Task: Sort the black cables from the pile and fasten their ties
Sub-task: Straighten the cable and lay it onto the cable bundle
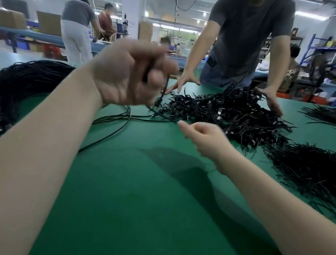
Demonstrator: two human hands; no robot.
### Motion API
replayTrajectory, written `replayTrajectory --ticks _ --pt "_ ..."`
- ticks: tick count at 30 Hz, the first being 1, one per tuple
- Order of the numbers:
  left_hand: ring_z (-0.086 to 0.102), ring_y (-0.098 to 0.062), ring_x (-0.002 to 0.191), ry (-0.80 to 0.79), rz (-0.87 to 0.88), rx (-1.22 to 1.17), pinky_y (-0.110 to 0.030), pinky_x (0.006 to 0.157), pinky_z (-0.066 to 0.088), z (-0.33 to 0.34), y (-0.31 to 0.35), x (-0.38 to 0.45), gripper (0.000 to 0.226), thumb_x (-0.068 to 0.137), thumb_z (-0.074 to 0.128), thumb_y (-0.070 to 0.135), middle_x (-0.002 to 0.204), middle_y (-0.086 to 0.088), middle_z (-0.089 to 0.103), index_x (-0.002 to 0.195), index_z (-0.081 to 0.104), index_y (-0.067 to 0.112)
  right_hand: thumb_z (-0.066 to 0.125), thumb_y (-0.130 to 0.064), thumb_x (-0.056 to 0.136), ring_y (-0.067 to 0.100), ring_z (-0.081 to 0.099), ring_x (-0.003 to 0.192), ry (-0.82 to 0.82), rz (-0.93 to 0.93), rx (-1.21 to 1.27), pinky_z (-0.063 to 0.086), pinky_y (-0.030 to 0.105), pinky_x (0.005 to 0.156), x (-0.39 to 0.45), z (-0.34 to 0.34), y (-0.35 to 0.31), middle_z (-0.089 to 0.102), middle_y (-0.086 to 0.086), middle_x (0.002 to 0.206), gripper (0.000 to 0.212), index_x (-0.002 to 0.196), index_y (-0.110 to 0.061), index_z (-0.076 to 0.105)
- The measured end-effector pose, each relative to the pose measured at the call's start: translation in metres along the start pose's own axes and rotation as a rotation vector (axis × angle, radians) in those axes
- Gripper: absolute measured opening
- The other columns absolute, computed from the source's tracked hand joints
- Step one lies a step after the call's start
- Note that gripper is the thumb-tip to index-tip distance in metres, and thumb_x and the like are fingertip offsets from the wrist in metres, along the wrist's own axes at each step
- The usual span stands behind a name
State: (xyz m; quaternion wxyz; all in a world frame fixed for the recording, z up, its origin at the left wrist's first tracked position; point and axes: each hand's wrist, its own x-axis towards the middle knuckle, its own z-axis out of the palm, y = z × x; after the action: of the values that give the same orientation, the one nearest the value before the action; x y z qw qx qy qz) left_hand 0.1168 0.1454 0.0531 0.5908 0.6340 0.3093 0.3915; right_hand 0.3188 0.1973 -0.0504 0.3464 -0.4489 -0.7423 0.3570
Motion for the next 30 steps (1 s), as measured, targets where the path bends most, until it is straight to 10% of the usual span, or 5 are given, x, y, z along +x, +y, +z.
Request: replayTrajectory --ticks 5,9,13,22,30 --pt "0.067 -0.013 0.080 0.189 -0.384 0.445 -0.022 0.066 0.045 0.024 -0.032 0.032 0.057 0.104 0.021 0.045 0.095 -0.005 0.073 0.105 0.066 0.010 0.061 -0.038 0.091 0.003 0.028 0.042 0.351 -0.267 0.055 0.023 0.022 0.044 0.009 -0.019 -0.023 0.033 -0.014 0.042 0.039 0.061 -0.014 0.055" --pt "0.067 -0.012 0.083 0.566 0.038 0.061 -0.023 0.067 0.050 0.021 -0.033 0.046 0.048 0.105 0.023 0.041 0.091 -0.002 0.070 0.112 0.060 0.010 0.042 -0.029 0.102 0.004 0.033 0.043 -0.129 -0.241 0.333 0.027 0.020 0.045 0.002 0.003 -0.033 0.038 -0.015 0.047 0.033 0.077 -0.024 0.063" --pt "0.068 -0.011 0.072 0.314 0.304 -0.383 -0.021 0.060 0.052 0.009 -0.013 0.030 0.050 0.104 0.029 0.041 0.080 0.002 0.072 0.097 0.069 0.013 0.043 -0.034 0.101 0.010 0.041 0.051 -0.443 0.056 0.366 0.041 0.021 0.052 -0.003 0.010 -0.005 0.041 -0.009 0.057 0.028 0.083 -0.018 0.058" --pt "0.063 -0.009 0.060 0.152 -0.452 0.648 -0.020 0.051 0.037 0.027 -0.042 0.039 0.049 0.104 0.022 0.043 0.081 0.001 0.072 0.115 0.057 0.010 0.048 -0.030 0.098 0.012 0.037 0.045 0.179 -0.197 -0.085 0.030 0.025 0.047 0.009 -0.016 -0.024 0.043 -0.006 0.050 0.033 0.070 -0.017 0.062" --pt "0.068 -0.010 0.083 0.517 0.068 -0.128 -0.023 0.070 0.051 0.033 -0.048 0.054 0.045 0.105 0.029 0.040 0.086 0.001 0.073 0.101 0.066 0.013 0.044 -0.032 0.101 0.013 0.060 0.057 -0.190 -0.120 0.366 0.049 0.034 0.071 -0.001 0.002 -0.021 0.063 -0.005 0.062 0.028 0.088 -0.018 0.065"
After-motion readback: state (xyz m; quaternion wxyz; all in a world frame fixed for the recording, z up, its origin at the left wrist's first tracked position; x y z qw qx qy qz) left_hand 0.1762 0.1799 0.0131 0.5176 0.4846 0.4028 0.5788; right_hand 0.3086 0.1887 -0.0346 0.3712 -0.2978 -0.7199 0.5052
